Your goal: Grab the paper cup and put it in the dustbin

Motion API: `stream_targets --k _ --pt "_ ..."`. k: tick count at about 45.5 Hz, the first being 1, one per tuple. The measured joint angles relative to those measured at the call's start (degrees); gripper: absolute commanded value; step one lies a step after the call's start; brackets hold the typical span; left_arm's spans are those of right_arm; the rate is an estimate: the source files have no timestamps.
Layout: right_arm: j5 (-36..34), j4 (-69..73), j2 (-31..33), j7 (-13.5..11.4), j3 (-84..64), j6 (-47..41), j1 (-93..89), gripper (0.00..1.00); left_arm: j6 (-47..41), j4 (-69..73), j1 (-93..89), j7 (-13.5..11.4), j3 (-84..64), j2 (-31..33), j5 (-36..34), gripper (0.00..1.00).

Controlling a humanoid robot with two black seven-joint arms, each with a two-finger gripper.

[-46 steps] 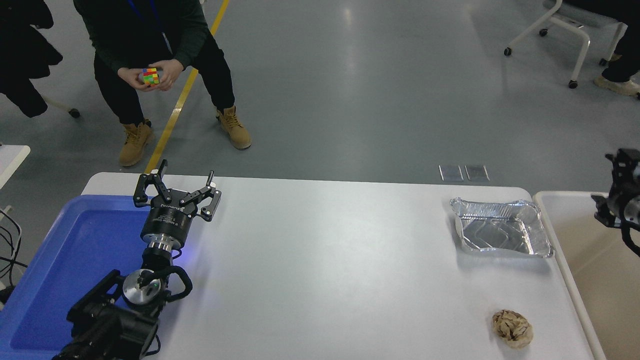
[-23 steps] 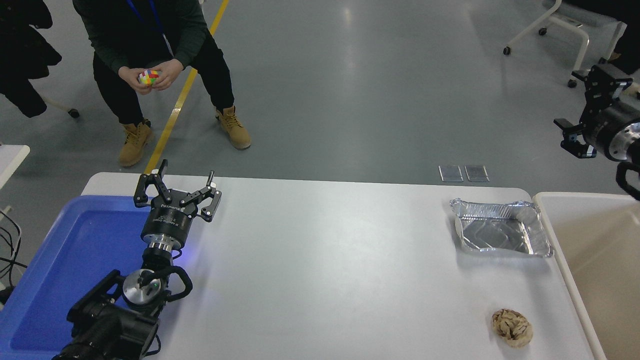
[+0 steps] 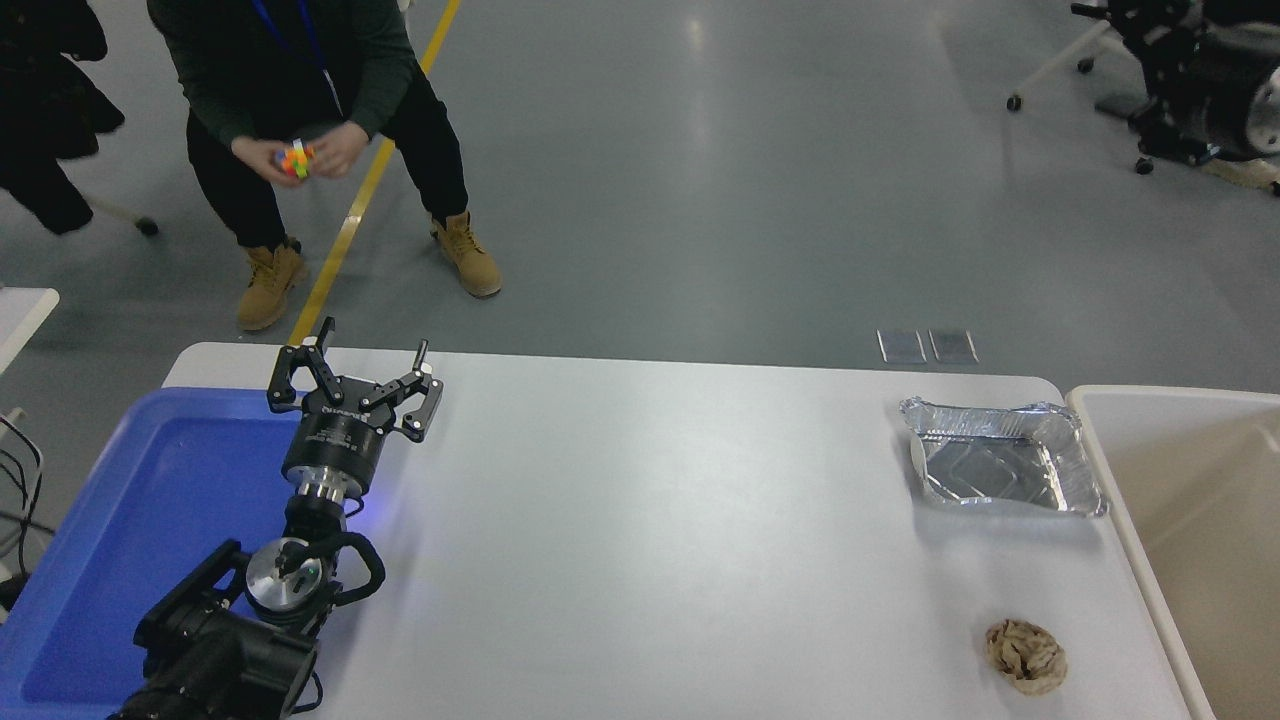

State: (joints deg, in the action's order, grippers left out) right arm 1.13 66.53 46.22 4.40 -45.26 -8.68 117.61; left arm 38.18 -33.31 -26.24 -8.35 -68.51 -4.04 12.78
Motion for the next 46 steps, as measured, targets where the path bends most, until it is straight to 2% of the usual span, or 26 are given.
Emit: stream_targets --k 13,30,46 --pt "0.7 1.2 -12.0 0.0 -15.6 -2.8 15.1 1.00 0.0 0.0 0.0 0.0 0.0 0.0 0.0 0.99" --pt "1.4 2.8 -25.4 0.0 -21.6 -10.4 22.0 1.00 0.0 0.0 0.0 0.0 0.0 0.0 0.0 0.99" --pt "11.7 14.8 -32.6 0.0 -20.9 -17.4 24.6 1.00 0.0 0.0 0.0 0.0 -0.1 0.0 0.1 0.99"
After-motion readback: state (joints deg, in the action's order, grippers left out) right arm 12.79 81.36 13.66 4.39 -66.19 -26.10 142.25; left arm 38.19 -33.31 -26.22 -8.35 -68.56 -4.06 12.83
